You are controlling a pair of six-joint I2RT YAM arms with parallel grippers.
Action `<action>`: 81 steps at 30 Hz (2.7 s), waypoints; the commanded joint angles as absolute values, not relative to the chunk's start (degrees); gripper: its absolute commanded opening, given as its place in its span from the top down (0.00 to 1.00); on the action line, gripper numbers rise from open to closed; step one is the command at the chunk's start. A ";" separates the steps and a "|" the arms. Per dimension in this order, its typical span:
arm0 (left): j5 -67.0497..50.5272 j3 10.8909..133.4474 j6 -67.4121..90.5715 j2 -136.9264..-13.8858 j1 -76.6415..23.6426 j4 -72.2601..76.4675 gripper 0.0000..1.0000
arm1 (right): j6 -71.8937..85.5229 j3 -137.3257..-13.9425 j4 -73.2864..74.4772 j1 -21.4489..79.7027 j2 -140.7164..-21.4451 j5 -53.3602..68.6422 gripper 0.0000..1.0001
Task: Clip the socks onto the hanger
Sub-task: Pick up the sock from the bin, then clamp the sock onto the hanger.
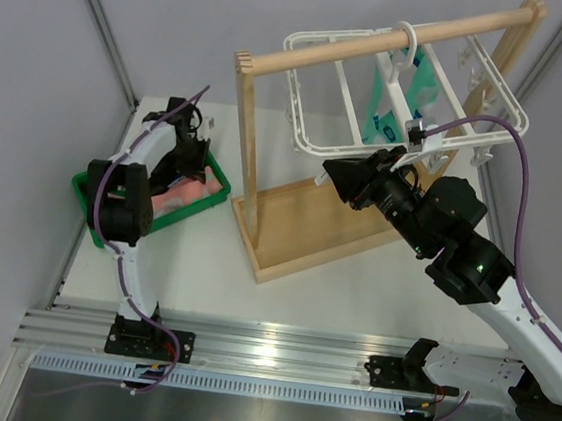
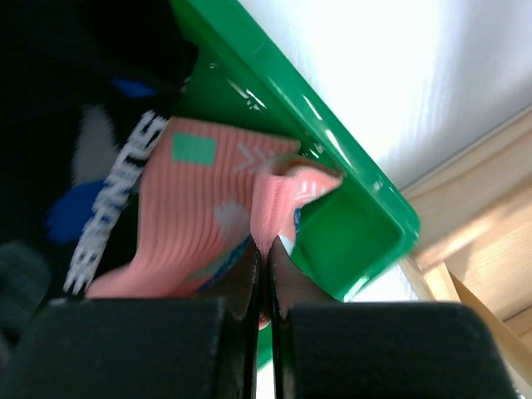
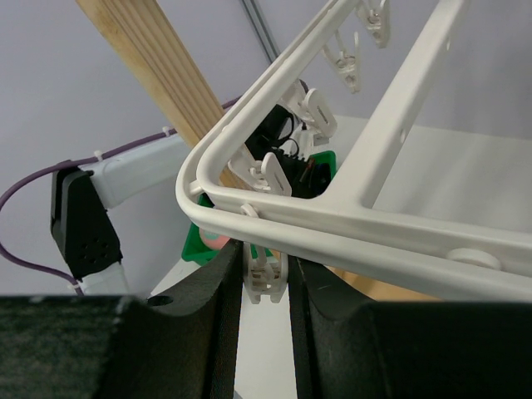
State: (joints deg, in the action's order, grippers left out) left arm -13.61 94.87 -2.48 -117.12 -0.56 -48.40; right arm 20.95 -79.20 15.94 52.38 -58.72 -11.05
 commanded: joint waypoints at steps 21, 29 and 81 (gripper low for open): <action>-5.60 84.46 8.88 -57.07 -7.46 -40.08 0.99 | 20.74 -80.51 14.50 52.38 -59.59 -10.46 1.00; -28.54 78.68 0.62 -47.64 -23.00 -37.71 0.99 | 19.60 -80.59 14.50 52.47 -59.50 -10.19 1.00; -48.34 74.71 -12.22 -61.79 -35.51 -13.27 0.99 | 13.45 -78.22 13.18 49.13 -57.57 1.84 1.00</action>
